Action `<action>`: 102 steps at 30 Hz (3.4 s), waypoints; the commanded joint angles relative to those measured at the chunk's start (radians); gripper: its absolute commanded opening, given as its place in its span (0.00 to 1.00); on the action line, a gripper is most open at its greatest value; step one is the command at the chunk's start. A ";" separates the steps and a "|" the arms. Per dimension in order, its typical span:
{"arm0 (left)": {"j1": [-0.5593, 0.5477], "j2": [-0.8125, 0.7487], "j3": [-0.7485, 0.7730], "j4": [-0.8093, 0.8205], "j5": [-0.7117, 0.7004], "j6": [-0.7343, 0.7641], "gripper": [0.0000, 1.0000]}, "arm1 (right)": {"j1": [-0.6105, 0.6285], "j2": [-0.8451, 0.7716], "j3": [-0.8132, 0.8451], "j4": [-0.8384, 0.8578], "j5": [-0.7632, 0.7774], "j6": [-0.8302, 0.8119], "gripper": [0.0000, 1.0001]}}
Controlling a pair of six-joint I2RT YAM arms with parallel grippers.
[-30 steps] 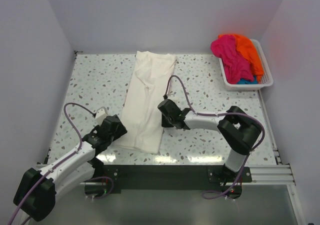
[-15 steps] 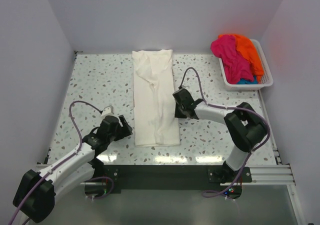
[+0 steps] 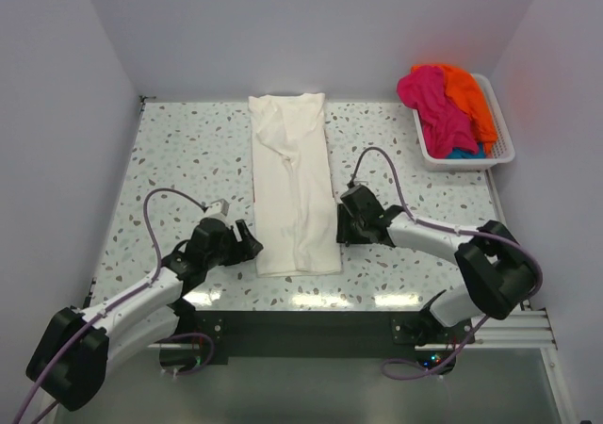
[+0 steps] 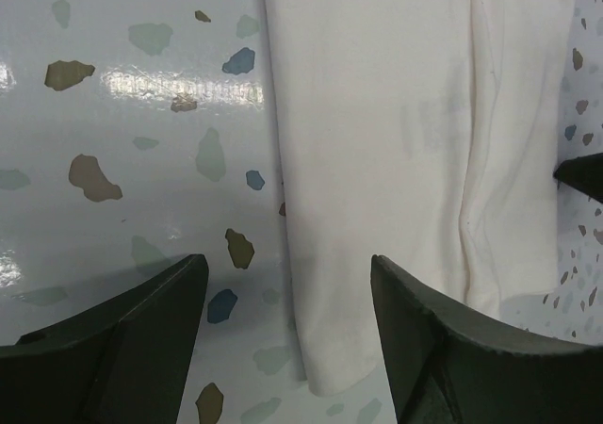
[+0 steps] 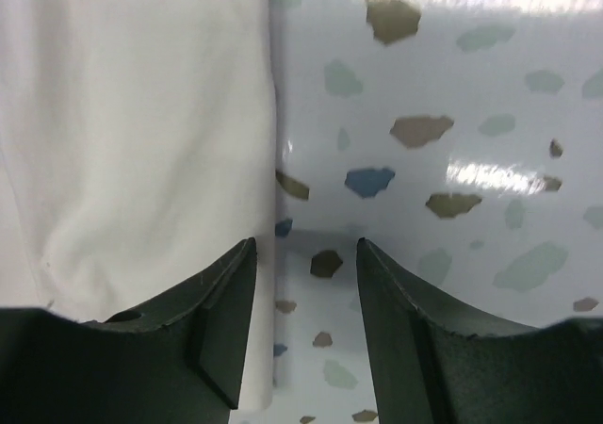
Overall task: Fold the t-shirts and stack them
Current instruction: Fold the tshirt
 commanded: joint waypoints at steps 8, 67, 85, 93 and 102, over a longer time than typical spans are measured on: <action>-0.019 0.023 -0.015 -0.046 0.035 0.017 0.71 | 0.210 -0.132 -0.183 0.036 0.012 0.220 0.51; -0.485 -0.028 0.071 -0.423 -0.141 -0.435 0.00 | 0.251 -0.575 -0.394 -0.226 -0.096 0.199 0.00; -0.217 0.234 0.437 -0.255 -0.297 -0.184 0.00 | 0.095 -0.127 0.223 -0.176 0.078 -0.054 0.00; -0.069 0.400 0.545 -0.120 -0.314 -0.159 0.00 | -0.028 0.115 0.393 -0.064 0.063 -0.106 0.00; 0.075 0.596 0.629 0.007 -0.210 -0.086 0.00 | -0.101 0.262 0.525 -0.018 0.034 -0.114 0.00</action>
